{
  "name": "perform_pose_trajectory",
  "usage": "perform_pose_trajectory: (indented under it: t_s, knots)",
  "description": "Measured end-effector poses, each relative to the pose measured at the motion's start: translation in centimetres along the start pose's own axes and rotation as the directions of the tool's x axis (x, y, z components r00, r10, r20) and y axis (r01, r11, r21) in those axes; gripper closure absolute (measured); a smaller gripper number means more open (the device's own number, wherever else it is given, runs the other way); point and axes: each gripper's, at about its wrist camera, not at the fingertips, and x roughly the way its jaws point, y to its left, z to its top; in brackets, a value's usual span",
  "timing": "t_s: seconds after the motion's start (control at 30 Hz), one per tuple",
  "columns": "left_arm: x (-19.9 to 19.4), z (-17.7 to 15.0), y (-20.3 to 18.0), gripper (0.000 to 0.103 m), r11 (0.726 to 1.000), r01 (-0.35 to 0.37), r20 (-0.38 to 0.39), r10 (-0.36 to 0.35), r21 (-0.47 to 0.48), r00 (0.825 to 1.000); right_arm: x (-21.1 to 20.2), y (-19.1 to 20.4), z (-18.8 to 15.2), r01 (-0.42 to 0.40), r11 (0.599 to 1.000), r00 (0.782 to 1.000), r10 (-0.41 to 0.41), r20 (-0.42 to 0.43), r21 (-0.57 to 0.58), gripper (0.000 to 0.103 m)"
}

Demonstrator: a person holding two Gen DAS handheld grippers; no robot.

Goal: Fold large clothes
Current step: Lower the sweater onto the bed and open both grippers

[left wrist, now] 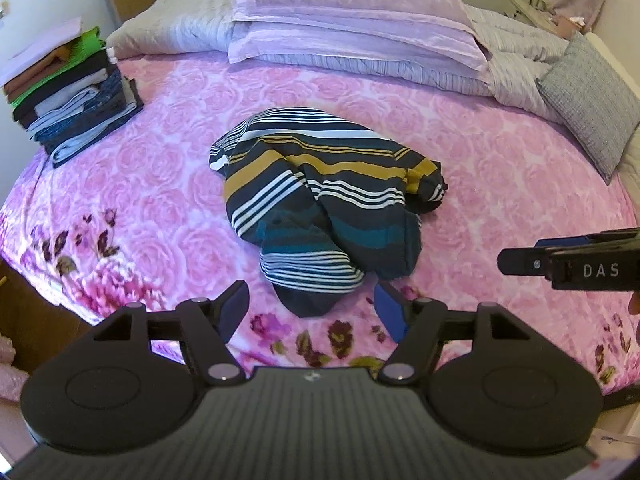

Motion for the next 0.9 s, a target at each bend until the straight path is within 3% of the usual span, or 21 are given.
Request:
perform_pose_trajectory:
  t_s: [0.27,0.53,0.73,0.9]
  knots:
    - [3.3,3.1,3.6,0.037,0.992,0.053,-0.046,-0.048,0.116,0.998,2.1,0.7,1.9,0.074,0.985,0.997,-0.077,0.012,0.155,0.051]
    - [7.2,4.7,3.5,0.037,0.971,0.116,-0.084,-0.1,0.211,0.991,3.4,1.2,1.8,0.136,0.96,0.99,-0.14,-0.002,0.244,0.051]
    - [9.9,5.6,1.7,0.037,0.958,0.145,-0.104,-0.123,0.248,0.987,3.8,-1.6,1.2,0.17,0.935,0.985,-0.167,-0.037,0.313,0.051]
    - [12.4,6.6,-1.2,0.037,0.95,0.136,-0.093,-0.114,0.282,0.989,3.7,-6.5,1.2,0.192,0.906,0.981,-0.193,-0.036,0.378,0.051]
